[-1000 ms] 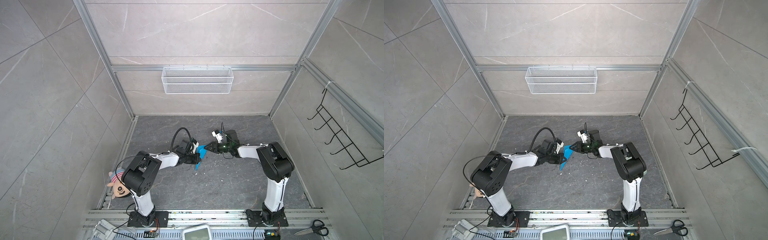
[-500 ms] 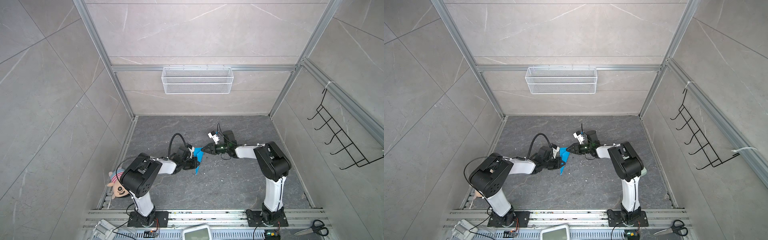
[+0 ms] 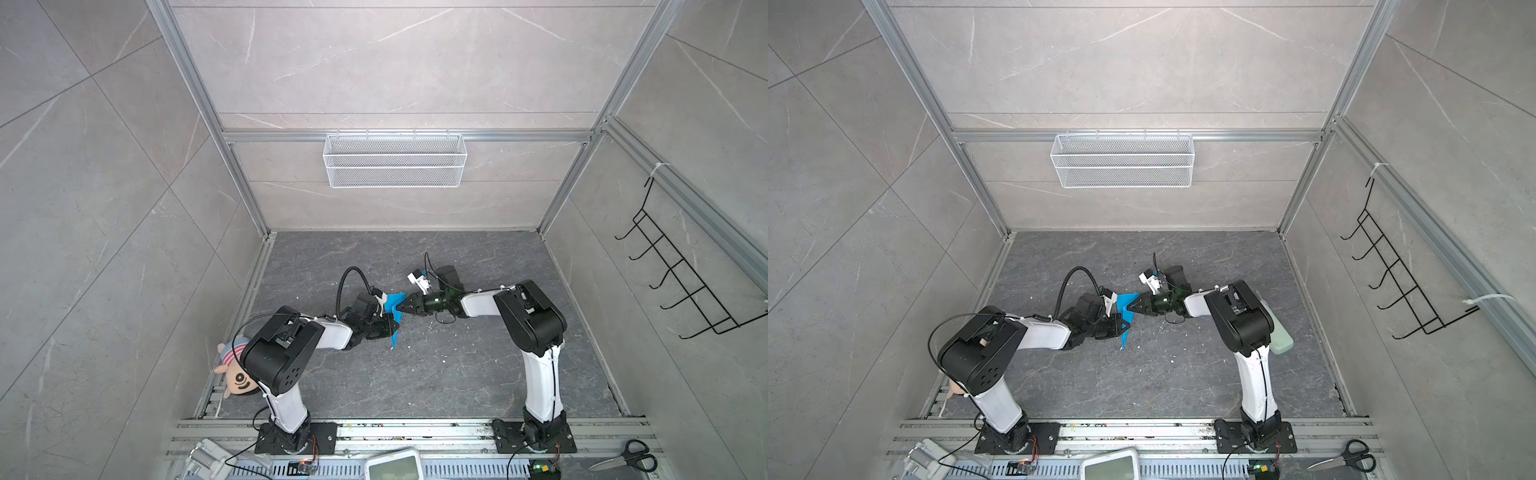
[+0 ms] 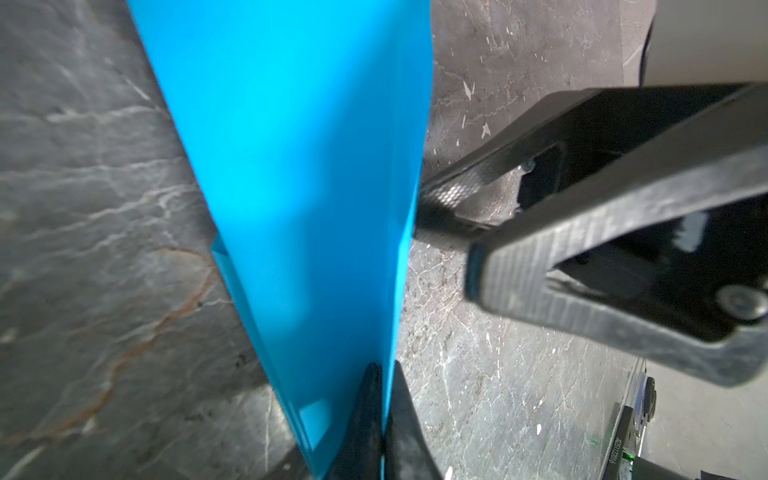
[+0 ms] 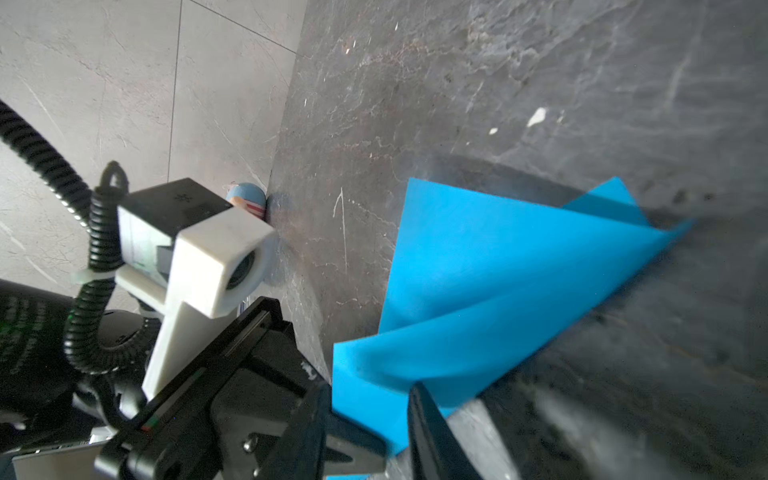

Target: Fold a paper plane with a square sheet of paper (pick it up from the middle)

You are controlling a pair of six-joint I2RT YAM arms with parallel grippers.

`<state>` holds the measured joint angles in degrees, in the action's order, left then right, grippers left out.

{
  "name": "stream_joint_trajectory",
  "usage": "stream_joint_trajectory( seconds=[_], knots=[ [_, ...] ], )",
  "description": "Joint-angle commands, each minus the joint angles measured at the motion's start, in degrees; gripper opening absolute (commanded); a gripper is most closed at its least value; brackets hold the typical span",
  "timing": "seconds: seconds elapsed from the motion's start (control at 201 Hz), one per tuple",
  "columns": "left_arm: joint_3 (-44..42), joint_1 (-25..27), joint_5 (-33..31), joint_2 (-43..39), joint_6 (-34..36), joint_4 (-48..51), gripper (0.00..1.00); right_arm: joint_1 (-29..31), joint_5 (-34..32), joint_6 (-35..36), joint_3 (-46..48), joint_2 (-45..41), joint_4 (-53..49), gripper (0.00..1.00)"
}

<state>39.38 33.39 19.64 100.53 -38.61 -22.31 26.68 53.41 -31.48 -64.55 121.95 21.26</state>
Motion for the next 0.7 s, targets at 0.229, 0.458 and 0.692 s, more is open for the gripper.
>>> stream_joint_trajectory(
  seconds=[0.229, 0.458, 0.692],
  knots=[
    [0.20, -0.34, -2.01, -1.12, 0.34, 1.34, 0.22, 0.91, 2.76, -0.60, -3.51, 3.98, -0.63, 0.36],
    [0.09, -0.29, -3.67, -1.55, 0.37, 2.75, 0.23, 1.22, 2.24, -0.13, -4.53, 5.13, -2.91, 0.36],
    [0.62, -0.30, -2.36, -3.62, -0.01, 4.84, 0.25, 1.20, -1.34, 1.41, -6.38, 6.25, -8.87, 0.36]
  ],
)
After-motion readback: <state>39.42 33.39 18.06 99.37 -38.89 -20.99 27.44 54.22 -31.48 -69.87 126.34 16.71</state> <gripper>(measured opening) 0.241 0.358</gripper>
